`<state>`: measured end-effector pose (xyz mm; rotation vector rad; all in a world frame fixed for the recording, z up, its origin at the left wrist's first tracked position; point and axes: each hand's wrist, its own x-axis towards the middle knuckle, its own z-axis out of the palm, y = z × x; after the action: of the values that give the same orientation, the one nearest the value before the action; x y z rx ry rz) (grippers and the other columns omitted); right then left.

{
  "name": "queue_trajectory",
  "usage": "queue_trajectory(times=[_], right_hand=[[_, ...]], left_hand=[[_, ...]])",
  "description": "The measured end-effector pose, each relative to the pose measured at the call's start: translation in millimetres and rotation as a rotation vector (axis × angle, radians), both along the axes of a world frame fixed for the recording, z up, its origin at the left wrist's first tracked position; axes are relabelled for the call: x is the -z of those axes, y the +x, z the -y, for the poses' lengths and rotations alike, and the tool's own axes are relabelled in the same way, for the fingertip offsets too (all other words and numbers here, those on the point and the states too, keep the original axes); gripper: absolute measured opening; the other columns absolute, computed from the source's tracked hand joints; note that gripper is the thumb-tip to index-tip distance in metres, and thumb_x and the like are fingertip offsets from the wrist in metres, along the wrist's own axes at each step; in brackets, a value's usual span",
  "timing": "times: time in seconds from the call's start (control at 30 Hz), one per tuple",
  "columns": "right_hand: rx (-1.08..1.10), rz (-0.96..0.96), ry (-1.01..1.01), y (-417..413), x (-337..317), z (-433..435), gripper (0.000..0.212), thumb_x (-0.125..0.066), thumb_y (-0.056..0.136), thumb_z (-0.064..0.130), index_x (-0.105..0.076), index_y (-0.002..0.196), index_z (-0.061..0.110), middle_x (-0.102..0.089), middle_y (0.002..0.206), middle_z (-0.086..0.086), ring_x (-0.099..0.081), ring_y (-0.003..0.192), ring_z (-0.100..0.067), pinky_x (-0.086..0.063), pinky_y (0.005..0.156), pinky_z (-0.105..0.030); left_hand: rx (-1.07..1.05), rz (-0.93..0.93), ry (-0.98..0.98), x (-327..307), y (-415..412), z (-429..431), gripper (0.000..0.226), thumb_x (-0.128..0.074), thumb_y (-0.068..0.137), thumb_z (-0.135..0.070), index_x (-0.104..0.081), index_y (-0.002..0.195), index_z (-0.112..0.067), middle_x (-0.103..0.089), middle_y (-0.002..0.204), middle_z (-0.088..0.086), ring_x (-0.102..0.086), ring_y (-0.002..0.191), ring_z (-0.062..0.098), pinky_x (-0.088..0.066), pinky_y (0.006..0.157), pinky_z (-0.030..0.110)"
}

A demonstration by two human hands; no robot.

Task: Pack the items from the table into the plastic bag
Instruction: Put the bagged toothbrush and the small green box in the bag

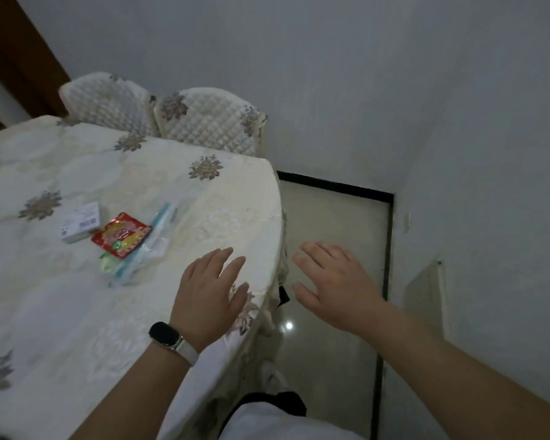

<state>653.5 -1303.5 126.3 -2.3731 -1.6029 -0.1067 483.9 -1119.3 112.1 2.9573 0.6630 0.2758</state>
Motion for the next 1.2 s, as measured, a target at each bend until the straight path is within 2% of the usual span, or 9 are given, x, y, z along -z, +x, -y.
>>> queue_trajectory(times=[0.13, 0.27, 0.5, 0.6, 0.77, 0.93, 1.1, 1.2], right_hand=[[-0.139, 0.005, -0.082, 22, 5, -70, 0.050, -0.045, 0.090, 0.049, -0.060, 0.126, 0.018, -0.059, 0.132, -0.005, -0.055, 0.119, -0.027, -0.045, 0.098, -0.043], [-0.273, 0.039, -0.091, 40, 6, -133, 0.049, -0.047, 0.090, 0.047, -0.064, 0.123, 0.016, -0.061, 0.130, -0.007, -0.056, 0.117, -0.029, -0.045, 0.097, -0.041], [-0.480, 0.019, -0.140, 46, 17, -221, 0.049, -0.047, 0.089, 0.048, -0.064, 0.122, 0.016, -0.062, 0.129, -0.006, -0.057, 0.117, -0.028, -0.046, 0.096, -0.041], [-0.566, 0.000, -0.176, 48, 27, -260, 0.050, -0.047, 0.088, 0.049, -0.064, 0.122, 0.017, -0.062, 0.129, -0.005, -0.057, 0.118, -0.028, -0.046, 0.096, -0.041], [-0.682, -0.049, -0.226, 53, 50, -326, 0.050, -0.048, 0.085, 0.048, -0.065, 0.120, 0.017, -0.062, 0.128, -0.005, -0.058, 0.116, -0.027, -0.047, 0.093, -0.040], [-0.845, -0.089, -0.296, 58, 79, -389, 0.052, -0.047, 0.085, 0.048, -0.063, 0.124, 0.018, -0.060, 0.131, -0.005, -0.054, 0.121, -0.027, -0.045, 0.098, -0.042], [-1.029, -0.084, -0.266, 54, 106, -451, 0.053, -0.046, 0.081, 0.046, -0.065, 0.118, 0.013, -0.064, 0.124, -0.009, -0.058, 0.114, -0.030, -0.046, 0.094, -0.042], [-1.090, -0.070, -0.312, 49, 121, -480, 0.054, -0.053, 0.079, 0.046, -0.064, 0.120, 0.013, -0.063, 0.123, -0.009, -0.058, 0.114, -0.030, -0.045, 0.096, -0.044]], left_hand=[[-0.124, 0.035, -0.042, 14, 6, -55, 0.048, -0.045, 0.088, -0.043, -0.062, 0.125, -0.017, -0.060, 0.131, 0.010, -0.056, 0.120, 0.032, -0.046, 0.096, 0.048], [-0.264, 0.071, -0.074, 21, 1, -103, 0.047, -0.045, 0.087, -0.042, -0.064, 0.122, -0.017, -0.062, 0.128, 0.010, -0.057, 0.117, 0.033, -0.047, 0.094, 0.048], [-0.557, 0.043, -0.117, 36, -35, -158, 0.049, -0.047, 0.085, -0.044, -0.064, 0.122, -0.017, -0.062, 0.126, 0.009, -0.057, 0.115, 0.032, -0.048, 0.092, 0.048], [-0.704, 0.063, -0.154, 43, -48, -175, 0.045, -0.056, 0.085, -0.039, -0.064, 0.122, -0.014, -0.063, 0.124, 0.011, -0.058, 0.113, 0.032, -0.049, 0.090, 0.047], [-0.952, 0.122, -0.281, 63, -60, -194, 0.037, -0.061, 0.090, -0.030, -0.063, 0.123, -0.012, -0.063, 0.125, 0.009, -0.056, 0.115, 0.029, -0.046, 0.095, 0.041], [-1.196, 0.114, -0.404, 79, -56, -208, 0.042, -0.057, 0.092, -0.035, -0.061, 0.125, -0.011, -0.061, 0.127, 0.008, -0.054, 0.116, 0.028, -0.043, 0.097, 0.039], [-1.396, 0.153, -0.482, 88, -48, -233, 0.040, -0.060, 0.092, -0.030, -0.059, 0.127, -0.010, -0.059, 0.128, 0.011, -0.052, 0.119, 0.028, -0.039, 0.100, 0.037], [-1.476, 0.123, -0.555, 96, -51, -250, 0.046, -0.058, 0.093, -0.031, -0.054, 0.133, -0.009, -0.055, 0.134, 0.013, -0.049, 0.123, 0.030, -0.037, 0.104, 0.039]])
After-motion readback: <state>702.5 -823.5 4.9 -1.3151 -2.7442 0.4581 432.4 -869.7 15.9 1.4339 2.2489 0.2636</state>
